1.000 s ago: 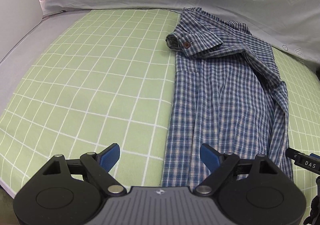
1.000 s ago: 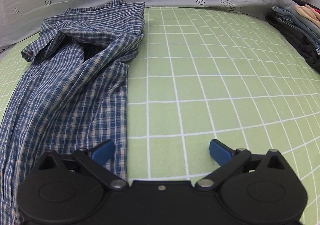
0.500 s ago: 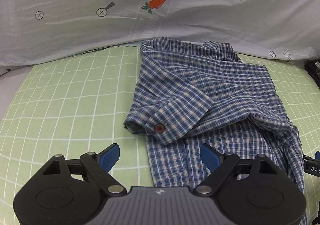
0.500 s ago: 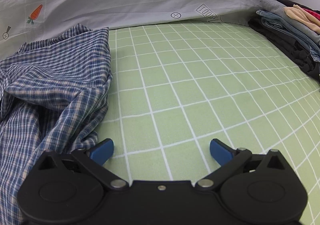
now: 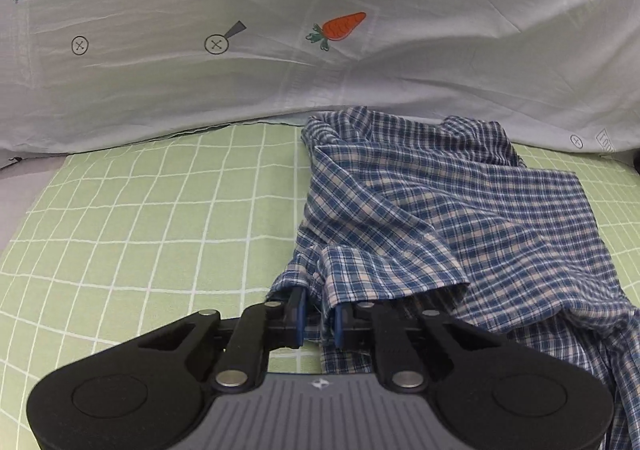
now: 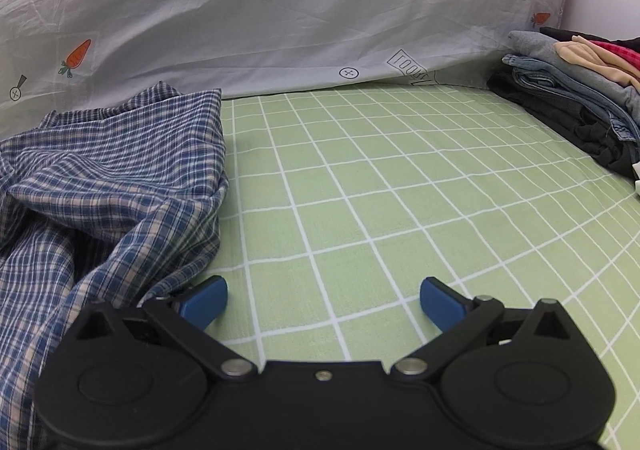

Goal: Fold clothes
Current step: 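Grasp the shirt hem with the left tool and lift it, then fold the held hem up toward the collar with the left tool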

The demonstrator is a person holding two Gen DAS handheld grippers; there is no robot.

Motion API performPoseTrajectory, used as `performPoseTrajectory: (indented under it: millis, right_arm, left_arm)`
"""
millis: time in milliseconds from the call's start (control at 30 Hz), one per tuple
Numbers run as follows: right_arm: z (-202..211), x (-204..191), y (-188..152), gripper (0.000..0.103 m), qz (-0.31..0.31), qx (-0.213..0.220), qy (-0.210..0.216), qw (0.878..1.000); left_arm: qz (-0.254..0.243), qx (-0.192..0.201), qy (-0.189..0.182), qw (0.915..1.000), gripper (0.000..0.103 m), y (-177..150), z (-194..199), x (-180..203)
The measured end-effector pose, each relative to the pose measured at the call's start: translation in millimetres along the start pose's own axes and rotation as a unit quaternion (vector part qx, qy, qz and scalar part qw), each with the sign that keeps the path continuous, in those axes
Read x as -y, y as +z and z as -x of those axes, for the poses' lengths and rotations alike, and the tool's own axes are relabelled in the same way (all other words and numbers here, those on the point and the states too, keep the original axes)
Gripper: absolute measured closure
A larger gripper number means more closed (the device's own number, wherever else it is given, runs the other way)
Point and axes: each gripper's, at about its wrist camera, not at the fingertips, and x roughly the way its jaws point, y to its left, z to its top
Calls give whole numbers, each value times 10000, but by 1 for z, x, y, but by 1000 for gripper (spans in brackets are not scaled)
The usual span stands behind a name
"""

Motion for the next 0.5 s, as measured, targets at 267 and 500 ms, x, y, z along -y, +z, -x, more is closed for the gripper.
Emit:
performPoseTrajectory:
  millis: [267, 500]
  right_arm:
    - [0, 1, 1, 0, -1, 5, 18, 10000]
    - [0, 1, 0, 0, -14, 5, 18, 10000]
  left_arm:
    - [734, 763, 386, 9936, 92, 15, 55, -43]
    - [1267, 1263, 560, 9823, 92, 24, 103, -70]
